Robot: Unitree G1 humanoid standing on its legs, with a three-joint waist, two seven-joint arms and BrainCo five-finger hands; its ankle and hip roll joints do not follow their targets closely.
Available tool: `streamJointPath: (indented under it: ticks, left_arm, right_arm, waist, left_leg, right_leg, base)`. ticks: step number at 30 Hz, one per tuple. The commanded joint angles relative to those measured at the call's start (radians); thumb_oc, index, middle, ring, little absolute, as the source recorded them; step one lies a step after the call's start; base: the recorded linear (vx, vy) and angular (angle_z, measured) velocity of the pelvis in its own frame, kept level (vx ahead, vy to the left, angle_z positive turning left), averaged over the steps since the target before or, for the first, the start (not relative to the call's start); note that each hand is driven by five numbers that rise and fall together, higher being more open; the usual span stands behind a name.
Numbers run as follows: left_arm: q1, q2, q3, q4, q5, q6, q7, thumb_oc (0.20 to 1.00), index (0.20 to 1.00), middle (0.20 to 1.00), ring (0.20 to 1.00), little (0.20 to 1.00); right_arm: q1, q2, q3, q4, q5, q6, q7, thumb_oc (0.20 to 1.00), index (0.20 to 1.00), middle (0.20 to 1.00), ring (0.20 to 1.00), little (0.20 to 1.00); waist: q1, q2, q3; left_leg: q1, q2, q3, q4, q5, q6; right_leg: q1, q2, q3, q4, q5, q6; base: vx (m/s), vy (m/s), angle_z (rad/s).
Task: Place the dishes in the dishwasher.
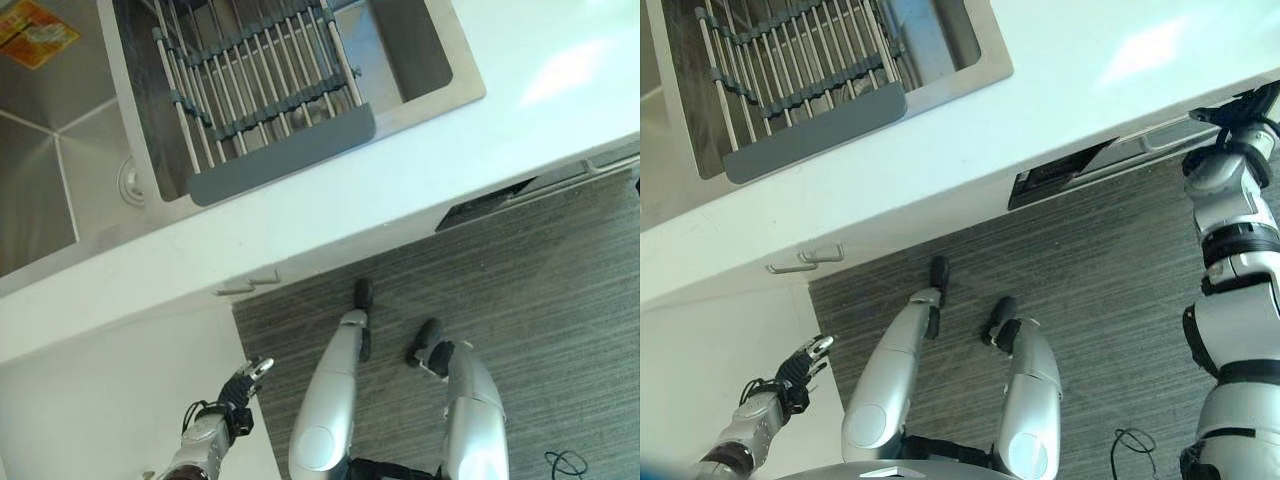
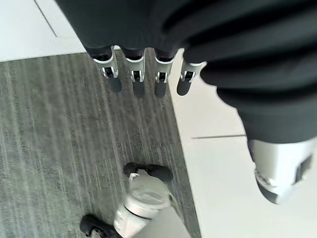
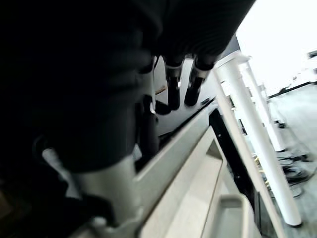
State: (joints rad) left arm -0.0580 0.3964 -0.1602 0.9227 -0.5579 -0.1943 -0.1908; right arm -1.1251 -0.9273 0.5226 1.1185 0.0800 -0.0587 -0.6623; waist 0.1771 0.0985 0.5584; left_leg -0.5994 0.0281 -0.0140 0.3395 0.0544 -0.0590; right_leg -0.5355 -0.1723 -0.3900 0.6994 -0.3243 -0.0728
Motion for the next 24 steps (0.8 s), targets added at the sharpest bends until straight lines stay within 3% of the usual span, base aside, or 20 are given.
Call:
streamJointPath:
  ticks: [1,7,11,13,15,19,24]
  left_arm:
    - [0.022,0.100,-0.050,-0.065,-0.100,-0.033,-0.040,1.000,1.000,1.000,1.000,1.000]
    - [0.016,0.112,-0.045,-0.152,-0.184,-0.049,-0.081,1.000,1.000,1.000,1.000,1.000]
    - [0.003,0.094,-0.028,-0.211,-0.238,-0.029,-0.110,1.000,1.000,1.000,1.000,1.000]
    - [-0.012,0.081,-0.015,-0.221,-0.246,-0.017,-0.094,1.000,1.000,1.000,1.000,1.000]
    - [-0.039,0.052,0.009,-0.198,-0.260,0.035,-0.078,1.000,1.000,1.000,1.000,1.000]
    - [-0.060,-0.019,0.037,-0.066,-0.287,0.109,-0.093,1.000,1.000,1.000,1.000,1.000]
    - [-0.021,-0.092,0.033,0.015,-0.195,0.134,-0.074,1.000,1.000,1.000,1.000,1.000]
  right_arm:
    - [-0.291,0.028,0.136,-0.162,-0.126,-0.212,0.022,1.000,1.000,1.000,1.000,1.000]
    - [-0.322,0.074,0.148,-0.171,-0.061,-0.181,0.073,1.000,1.000,1.000,1.000,1.000]
    - [-0.127,0.139,0.044,-0.222,0.001,-0.164,0.131,1.000,1.000,1.000,1.000,1.000]
    - [0.025,0.185,-0.025,-0.260,0.040,-0.160,0.148,1.000,1.000,1.000,1.000,1.000]
    - [0.277,0.277,-0.115,-0.308,0.075,-0.191,0.154,1.000,1.000,1.000,1.000,1.000]
    - [0.625,0.438,-0.140,-0.345,0.125,-0.201,0.167,1.000,1.000,1.000,1.000,1.000]
    - [0.917,0.527,-0.180,-0.326,0.155,-0.261,0.219,1.000,1.000,1.000,1.000,1.000]
  waist:
    - [0.120,-0.020,-0.038]
    - [0.140,-0.020,-0.038]
    - [0.119,-0.009,-0.038]
    - [0.095,-0.007,-0.038]
    - [0.047,-0.008,-0.038]
    - [-0.037,-0.013,-0.067]
    - [-0.109,-0.036,-0.126]
  left_leg:
    - [0.045,-0.043,0.012,-0.036,-0.028,0.031]
    - [0.049,-0.045,-0.008,-0.040,-0.029,0.025]
    - [0.092,-0.023,-0.004,-0.040,-0.047,0.015]
    - [0.118,-0.009,0.004,-0.040,-0.058,0.010]
    - [0.156,0.017,0.025,-0.040,-0.072,0.004]
    - [0.201,0.066,0.047,-0.040,-0.077,-0.005]
    - [0.260,0.082,0.078,-0.040,-0.101,-0.011]
  right_leg:
    - [0.038,0.002,0.013,0.035,0.007,0.064]
    - [0.067,0.015,-0.005,0.000,0.014,0.070]
    - [0.131,0.041,-0.004,-0.070,0.031,0.081]
    - [0.170,0.057,0.007,-0.116,0.044,0.087]
    - [0.231,0.077,0.026,-0.186,0.066,0.097]
    - [0.327,0.115,0.041,-0.323,0.130,0.096]
    - [0.405,0.113,0.062,-0.399,0.153,0.105]
  base:
    - [0.00,0.000,0.00]
    - [0.00,-0.009,-0.01]
    - [-0.01,0.052,0.06]
    - [0.00,0.103,0.09]
    - [0.02,0.099,0.08]
    - [0.01,0.097,-0.12]
    - [0.08,0.072,-0.07]
